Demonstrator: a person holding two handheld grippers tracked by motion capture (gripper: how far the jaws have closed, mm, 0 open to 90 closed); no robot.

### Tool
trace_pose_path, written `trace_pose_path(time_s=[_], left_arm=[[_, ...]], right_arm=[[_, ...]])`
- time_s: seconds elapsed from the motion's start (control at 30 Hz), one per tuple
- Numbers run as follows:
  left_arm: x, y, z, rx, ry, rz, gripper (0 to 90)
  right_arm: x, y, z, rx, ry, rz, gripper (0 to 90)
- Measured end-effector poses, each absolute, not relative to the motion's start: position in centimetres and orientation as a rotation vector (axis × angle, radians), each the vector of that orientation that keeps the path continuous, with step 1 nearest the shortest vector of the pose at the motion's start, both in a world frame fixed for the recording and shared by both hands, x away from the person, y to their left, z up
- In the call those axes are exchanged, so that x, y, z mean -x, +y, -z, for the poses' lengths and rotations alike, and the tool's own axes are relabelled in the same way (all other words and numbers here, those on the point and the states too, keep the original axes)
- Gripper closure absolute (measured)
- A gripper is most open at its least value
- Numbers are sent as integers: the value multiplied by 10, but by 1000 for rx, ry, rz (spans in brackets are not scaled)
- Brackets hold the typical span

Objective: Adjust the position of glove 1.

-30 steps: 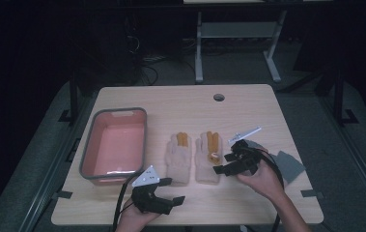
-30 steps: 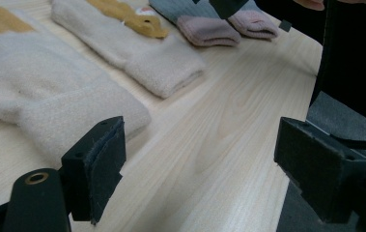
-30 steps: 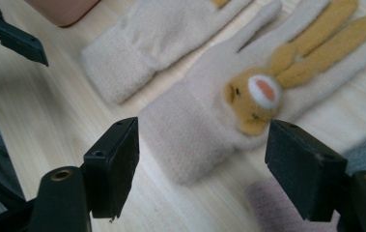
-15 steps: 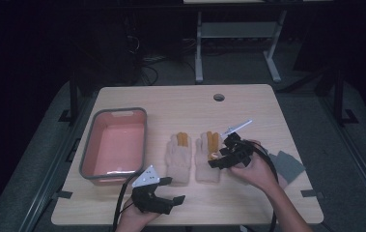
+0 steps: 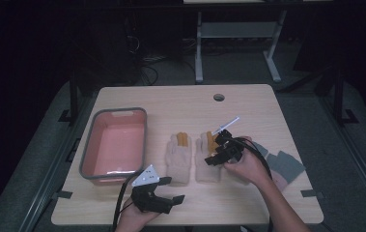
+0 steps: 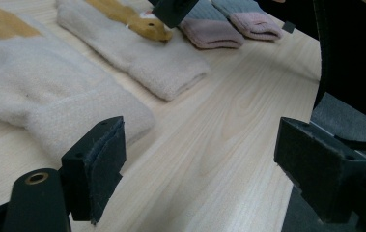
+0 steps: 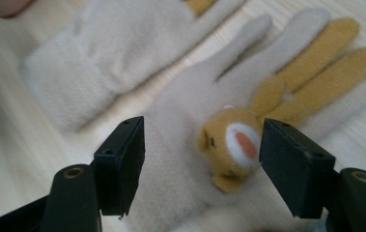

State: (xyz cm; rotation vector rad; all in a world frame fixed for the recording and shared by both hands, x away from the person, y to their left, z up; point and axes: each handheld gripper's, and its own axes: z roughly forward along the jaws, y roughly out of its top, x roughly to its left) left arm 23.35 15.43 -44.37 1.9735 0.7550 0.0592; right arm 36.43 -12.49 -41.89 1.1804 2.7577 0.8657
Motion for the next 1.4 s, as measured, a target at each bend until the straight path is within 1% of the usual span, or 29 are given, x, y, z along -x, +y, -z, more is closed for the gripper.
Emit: trace_pose_path(time_s=[0.1, 0.4, 0.63, 1.1, 1.4], left_arm=[[-233, 154, 444, -1977, 752, -61, 185], [-234, 154, 444, -1980, 756, -63, 185], [-233, 155, 444, -1976, 759, -61, 186], [-233, 155, 444, -1978, 754, -69, 185], [-232, 155, 443, -1980, 751, -72, 185]], right_arm=[[-368, -123, 424, -1180, 2766, -831, 348], [-375, -118, 436, -1194, 2767, -730, 467], [-376, -110, 441, -1180, 2746, -653, 494], [-371, -101, 440, -1146, 2704, -568, 610], [-368, -105, 430, -1200, 2687, -629, 624]])
